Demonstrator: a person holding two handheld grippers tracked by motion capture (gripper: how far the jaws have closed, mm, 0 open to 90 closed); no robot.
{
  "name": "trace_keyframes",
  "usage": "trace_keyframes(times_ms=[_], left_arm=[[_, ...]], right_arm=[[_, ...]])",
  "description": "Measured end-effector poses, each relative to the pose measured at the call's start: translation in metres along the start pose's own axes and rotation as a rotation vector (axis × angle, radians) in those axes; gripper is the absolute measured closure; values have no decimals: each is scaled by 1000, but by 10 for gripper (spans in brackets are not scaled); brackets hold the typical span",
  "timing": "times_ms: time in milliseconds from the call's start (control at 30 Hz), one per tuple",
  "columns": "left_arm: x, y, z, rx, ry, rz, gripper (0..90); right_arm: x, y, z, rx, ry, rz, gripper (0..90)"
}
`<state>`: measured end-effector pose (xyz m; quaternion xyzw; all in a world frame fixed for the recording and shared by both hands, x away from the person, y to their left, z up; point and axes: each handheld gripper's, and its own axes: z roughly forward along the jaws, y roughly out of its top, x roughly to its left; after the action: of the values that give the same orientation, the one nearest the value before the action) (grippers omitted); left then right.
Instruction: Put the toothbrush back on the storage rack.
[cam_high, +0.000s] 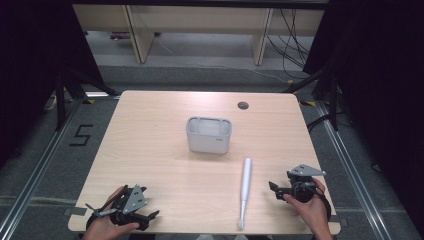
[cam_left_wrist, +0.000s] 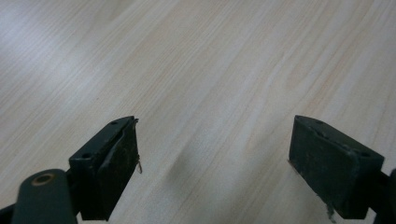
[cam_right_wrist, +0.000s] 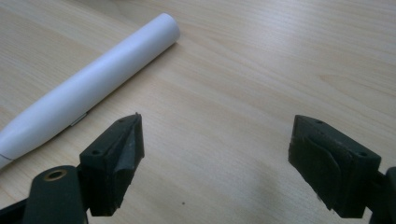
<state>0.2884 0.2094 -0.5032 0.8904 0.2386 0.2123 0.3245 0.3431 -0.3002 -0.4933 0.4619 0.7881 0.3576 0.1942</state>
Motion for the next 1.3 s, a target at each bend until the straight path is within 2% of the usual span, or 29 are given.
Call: trace_keyframes(times_ms=[100,133,167,200,300,367,400,433,467,500,533,600,667,767,800,867,1000,1067,1100,1133,1167,1200,1233,1267,1300], left_arm=[[0,0,0,2,-3,3,153],[0,0,0,1,-3,4,153],[-1,0,0,-6,-3,-7,153],[-1,0,1,-15,-3,-19,153],[0,0,0,3,-2,2,153],[0,0,0,-5,0,-6,154],[1,0,0,8,4,6,153],[1,0,0,8,4,6,153],[1,0,-1,8,3,6,153],[1,0,-1,9,5,7,153],[0,0,0,2,4,0,153],[0,0,0,2,4,0,154],[0,0,0,-2,3,-5,153],[1,0,0,8,3,5,153],[1,0,0,9,4,6,153],[1,0,0,8,4,6,153],[1,0,0,9,5,6,153],[1,0,0,9,4,4,153],[1,0,0,10,4,5,153],[1,0,0,11,6,7,153],[1,0,0,11,6,7,153],[1,0,0,10,5,6,153],[1,0,0,9,4,5,153],[1,0,0,10,4,6,154],[1,0,0,11,5,6,153]], right_arm=[[0,1,1,-7,3,-15,204],[3,2,0,3,15,8,207],[2,2,0,-5,6,-8,208],[3,2,0,-4,4,-5,211],[2,4,2,-26,26,-31,240],[6,4,1,-11,24,17,251],[4,6,1,-19,37,-25,282],[4,6,1,-19,37,-25,282],[8,6,2,-18,48,9,304],[6,7,2,-30,43,-32,326],[8,8,3,-14,67,-35,356],[9,9,4,-3,84,-40,360],[13,10,5,10,84,-40,401],[16,12,5,-2,84,-35,446],[14,14,6,-15,75,-64,460],[17,15,7,-9,110,-18,484],[20,19,7,-21,112,-50,579],[20,21,8,-24,118,-64,597],[22,22,7,-26,121,-58,615],[23,25,8,-48,124,-81,644],[23,25,8,-48,124,-81,644],[26,26,8,-39,141,-51,658],[26,28,9,-46,142,-67,670],[29,29,10,-46,147,-51,688],[28,31,12,-55,152,-92,708]])
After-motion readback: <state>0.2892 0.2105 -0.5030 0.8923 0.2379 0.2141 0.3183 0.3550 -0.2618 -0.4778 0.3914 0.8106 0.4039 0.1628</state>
